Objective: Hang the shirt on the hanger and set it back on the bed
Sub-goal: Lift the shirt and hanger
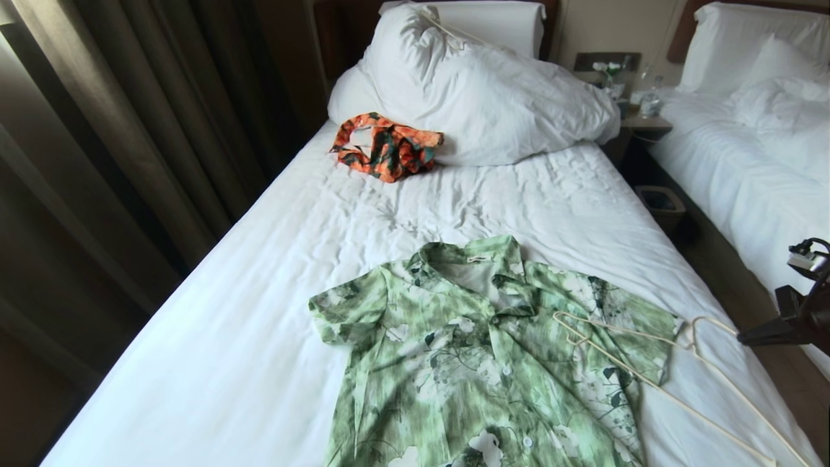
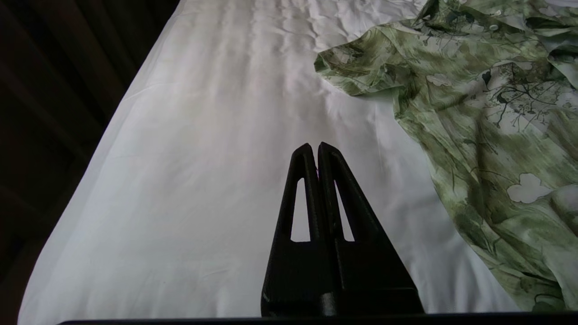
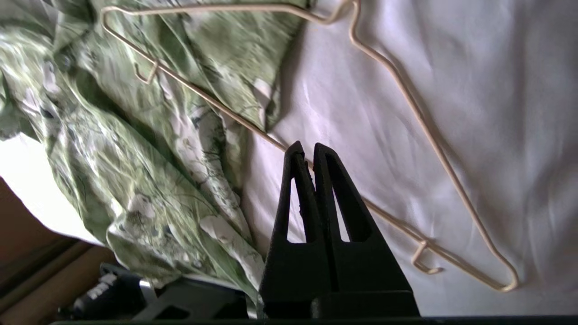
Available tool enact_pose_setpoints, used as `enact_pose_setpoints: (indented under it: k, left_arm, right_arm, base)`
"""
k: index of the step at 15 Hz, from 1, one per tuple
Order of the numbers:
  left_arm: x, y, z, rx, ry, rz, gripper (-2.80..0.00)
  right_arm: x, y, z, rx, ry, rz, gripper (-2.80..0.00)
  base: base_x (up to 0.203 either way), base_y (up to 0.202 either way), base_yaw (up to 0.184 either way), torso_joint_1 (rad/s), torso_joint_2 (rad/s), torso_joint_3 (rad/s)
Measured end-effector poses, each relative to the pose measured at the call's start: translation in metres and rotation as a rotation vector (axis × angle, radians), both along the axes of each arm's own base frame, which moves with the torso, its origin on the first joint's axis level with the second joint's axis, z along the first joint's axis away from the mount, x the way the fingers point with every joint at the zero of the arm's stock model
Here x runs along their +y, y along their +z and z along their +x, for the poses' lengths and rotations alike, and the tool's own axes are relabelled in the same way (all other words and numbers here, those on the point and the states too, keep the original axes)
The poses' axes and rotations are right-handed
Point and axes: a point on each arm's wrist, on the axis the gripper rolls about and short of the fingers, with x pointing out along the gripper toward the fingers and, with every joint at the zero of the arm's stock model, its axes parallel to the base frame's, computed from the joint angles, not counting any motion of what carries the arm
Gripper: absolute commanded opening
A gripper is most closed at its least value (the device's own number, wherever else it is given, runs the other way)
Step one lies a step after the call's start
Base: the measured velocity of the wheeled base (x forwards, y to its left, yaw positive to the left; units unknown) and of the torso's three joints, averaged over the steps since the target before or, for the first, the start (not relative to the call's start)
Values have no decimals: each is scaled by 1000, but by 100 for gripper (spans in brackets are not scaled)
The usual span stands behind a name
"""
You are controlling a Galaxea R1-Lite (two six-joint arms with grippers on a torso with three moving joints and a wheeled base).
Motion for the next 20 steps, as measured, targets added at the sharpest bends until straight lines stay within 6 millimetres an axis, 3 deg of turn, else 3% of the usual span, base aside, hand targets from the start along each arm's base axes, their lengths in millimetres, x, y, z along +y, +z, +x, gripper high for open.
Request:
enact_pose_setpoints:
  k: [4, 8, 11, 12, 20]
  left_arm:
    - [0, 0, 0, 0, 0, 0, -280]
    - [0, 0, 0, 0, 0, 0, -280]
    - [0, 0, 0, 0, 0, 0, -280]
    - [0, 0, 0, 0, 0, 0, -280]
    - [0, 0, 0, 1, 0, 0, -280]
  right_arm:
    - [-39, -22, 1, 152, 170, 83, -280]
    - [-60, -44, 6, 203, 234, 132, -280]
    - [-75, -55, -7, 201, 339, 162, -280]
    - [-79, -58, -9, 200, 359, 168, 0]
    - [-87, -77, 0, 88, 445, 199, 0]
  base:
    - [0, 0, 0, 0, 0, 0]
    - [0, 0, 0, 0, 0, 0]
    - [0, 0, 0, 0, 0, 0]
    - [0, 0, 0, 0, 0, 0]
    - [0, 0, 0, 0, 0, 0]
